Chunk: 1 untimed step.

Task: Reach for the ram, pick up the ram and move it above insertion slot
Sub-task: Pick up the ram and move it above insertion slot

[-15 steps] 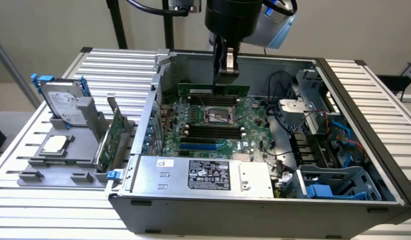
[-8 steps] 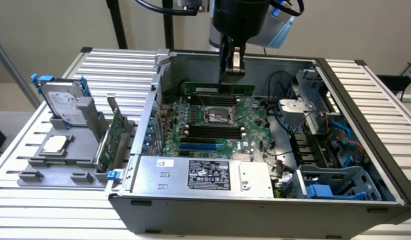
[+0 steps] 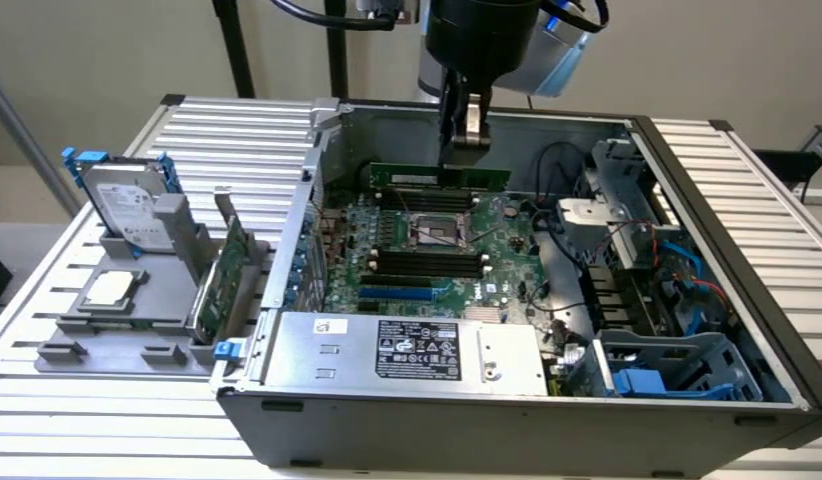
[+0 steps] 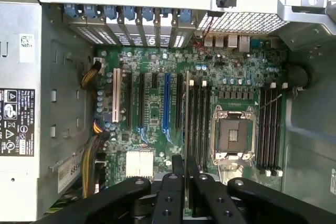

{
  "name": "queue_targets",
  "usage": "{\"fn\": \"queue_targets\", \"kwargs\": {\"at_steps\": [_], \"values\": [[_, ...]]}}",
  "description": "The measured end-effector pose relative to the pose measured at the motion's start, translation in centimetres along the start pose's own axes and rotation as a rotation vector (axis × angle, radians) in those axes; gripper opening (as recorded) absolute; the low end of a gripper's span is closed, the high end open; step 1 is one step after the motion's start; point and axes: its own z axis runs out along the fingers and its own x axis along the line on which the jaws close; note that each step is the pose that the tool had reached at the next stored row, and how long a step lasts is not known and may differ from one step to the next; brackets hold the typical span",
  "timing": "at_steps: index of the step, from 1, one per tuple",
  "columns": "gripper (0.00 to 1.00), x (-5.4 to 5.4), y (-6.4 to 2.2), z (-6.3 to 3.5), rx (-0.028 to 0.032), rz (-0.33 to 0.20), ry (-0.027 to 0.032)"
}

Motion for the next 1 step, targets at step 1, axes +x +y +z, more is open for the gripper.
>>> {"fn": "queue_targets", "kwargs": {"at_steps": [1], "values": [[0.14,0.00,0.00,0.00,0.0000,0.000,0.0000]]}}
